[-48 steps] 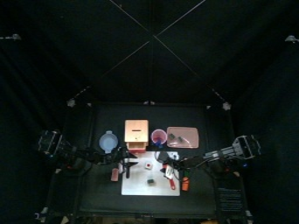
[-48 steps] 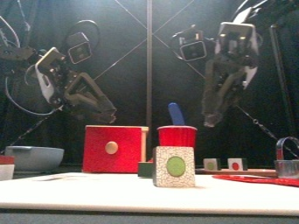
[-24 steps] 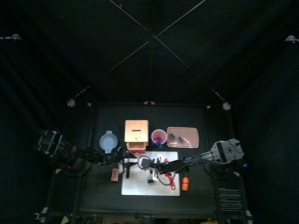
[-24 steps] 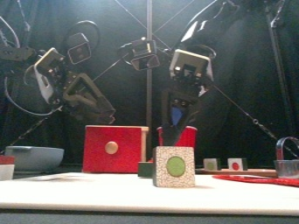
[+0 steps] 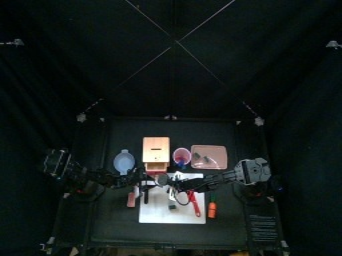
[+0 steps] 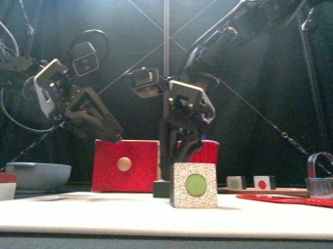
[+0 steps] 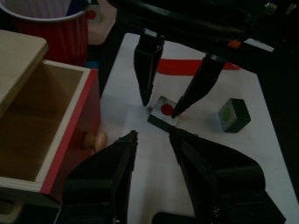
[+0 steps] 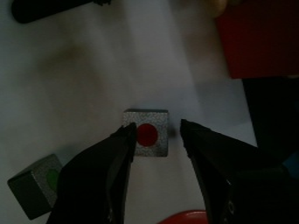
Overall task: Place sushi on board then cut the sushi with the knife then place the pieces on the plate
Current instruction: Place the 4 sushi pieces on the plate
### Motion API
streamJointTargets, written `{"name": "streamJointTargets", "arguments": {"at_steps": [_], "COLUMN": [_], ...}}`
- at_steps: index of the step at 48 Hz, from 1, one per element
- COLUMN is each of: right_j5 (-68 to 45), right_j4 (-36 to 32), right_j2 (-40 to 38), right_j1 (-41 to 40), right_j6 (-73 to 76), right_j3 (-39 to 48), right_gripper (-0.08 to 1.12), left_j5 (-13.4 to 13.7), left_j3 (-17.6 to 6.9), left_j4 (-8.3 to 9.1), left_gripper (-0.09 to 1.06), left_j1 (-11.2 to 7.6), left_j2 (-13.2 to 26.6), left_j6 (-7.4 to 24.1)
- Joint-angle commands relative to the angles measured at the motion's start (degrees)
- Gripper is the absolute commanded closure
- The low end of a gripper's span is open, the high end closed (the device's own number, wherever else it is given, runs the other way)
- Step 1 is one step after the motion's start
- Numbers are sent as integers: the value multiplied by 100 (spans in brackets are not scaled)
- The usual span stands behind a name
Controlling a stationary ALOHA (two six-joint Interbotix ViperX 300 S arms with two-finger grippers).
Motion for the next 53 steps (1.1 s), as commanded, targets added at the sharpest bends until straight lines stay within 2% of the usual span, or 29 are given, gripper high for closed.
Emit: {"name": "streamJointTargets", "arguments": {"at_steps": [1,23,39,53], "right_j5": [-26,-35,-44,-44], "right_j4": [185,580,563,694], "right_j2": [-88,-141,-193,-114], "right_j1": [-44,-62,-114,-123], "right_j6": [-9,-9,-18,-18], "right_j3": [-88,-123,-44,9], "right_gripper": [23,23,23,23], "left_j5": [-26,-26,-26,-26], "left_j3": [-44,-44,-62,-35], "left_j4": [-44,-53,-53,-193], "left_gripper": [21,21,21,21], "left_j1": [-9,0,-9,-35], "left_j2": [-79,-79,-79,-79], "left_j6": [9,9,9,18]}}
